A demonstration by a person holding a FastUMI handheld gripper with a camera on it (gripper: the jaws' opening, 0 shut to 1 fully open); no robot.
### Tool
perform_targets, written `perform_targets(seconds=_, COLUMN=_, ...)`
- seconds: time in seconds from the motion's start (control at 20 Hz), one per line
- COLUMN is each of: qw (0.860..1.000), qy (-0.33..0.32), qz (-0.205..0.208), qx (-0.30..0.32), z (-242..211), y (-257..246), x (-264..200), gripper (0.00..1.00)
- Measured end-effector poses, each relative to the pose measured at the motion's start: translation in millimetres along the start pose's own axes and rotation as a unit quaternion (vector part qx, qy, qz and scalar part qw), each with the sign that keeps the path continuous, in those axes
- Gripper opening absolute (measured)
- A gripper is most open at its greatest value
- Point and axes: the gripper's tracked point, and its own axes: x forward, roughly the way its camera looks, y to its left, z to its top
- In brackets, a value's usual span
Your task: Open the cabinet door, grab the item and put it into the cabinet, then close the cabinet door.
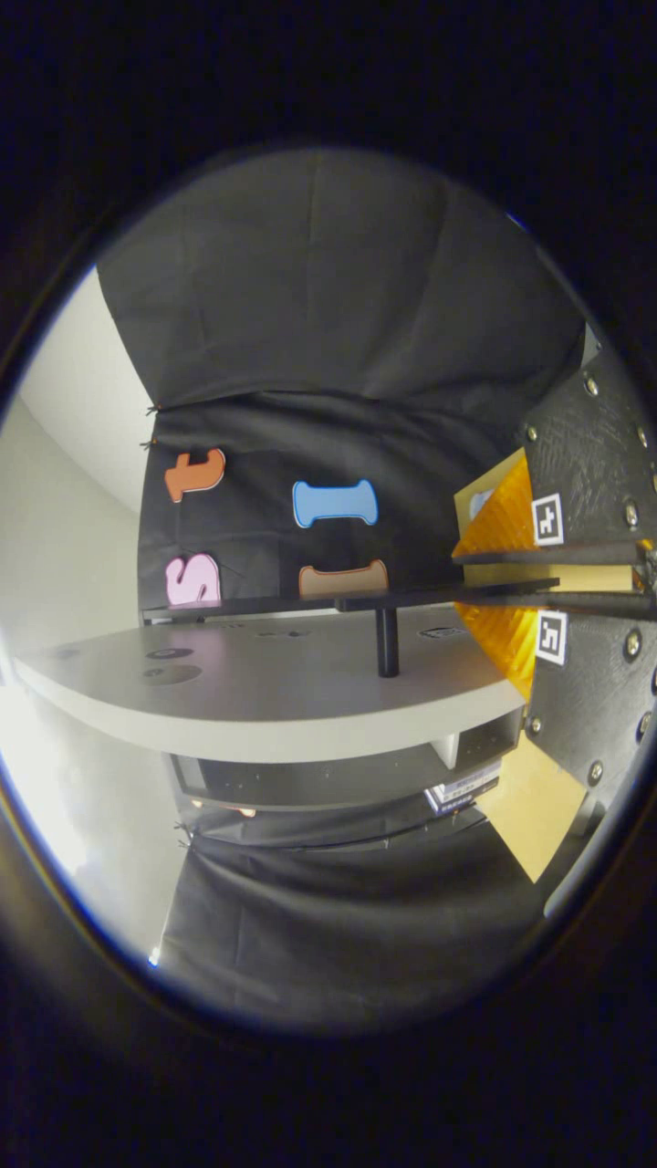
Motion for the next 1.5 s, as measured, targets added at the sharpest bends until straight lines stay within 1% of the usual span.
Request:
perform_targets(seconds=0.15, qw=1.000, qy=0.003, qz=-0.016, qx=-0.003, z=-2, y=-3, x=-14, gripper=0.12)
perform_targets(seconds=0.4, qw=1.000, qy=0.007, qz=-0.022, qx=0.016, z=-3, y=6, x=-50, gripper=0.12)
perform_targets(seconds=0.55, qw=1.000, qy=-0.002, qz=-0.017, qx=0.015, z=2, y=31, x=-68, gripper=0.12)
perform_targets(seconds=0.7, qw=0.999, qy=-0.014, qz=0.005, qx=0.029, z=4, y=67, x=-73, gripper=0.12)
perform_targets(seconds=0.75, qw=0.999, qy=-0.012, qz=0.010, qx=0.032, z=-2, y=79, x=-71, gripper=0.12)
perform_targets(seconds=0.85, qw=1.000, qy=0.004, qz=-0.002, qx=0.018, z=-18, y=89, x=-64, gripper=0.25)
perform_targets(seconds=0.9, qw=1.000, qy=0.006, qz=0.003, qx=0.013, z=-24, y=101, x=-57, gripper=0.25)
perform_targets(seconds=1.05, qw=0.999, qy=0.020, qz=0.031, qx=0.006, z=-40, y=146, x=-43, gripper=0.42)
perform_targets(seconds=1.15, qw=0.998, qy=0.031, qz=0.051, qx=0.004, z=-55, y=174, x=-31, gripper=0.62)
perform_targets(seconds=1.25, qw=0.997, qy=0.043, qz=0.062, qx=0.009, z=-74, y=197, x=-16, gripper=0.82)
perform_targets(seconds=1.4, qw=0.995, qy=0.075, qz=0.069, qx=0.015, z=-116, y=224, x=10, gripper=0.99)
perform_targets(seconds=1.5, qw=0.993, qy=0.094, qz=0.070, qx=0.015, z=-145, y=238, x=26, gripper=1.00)
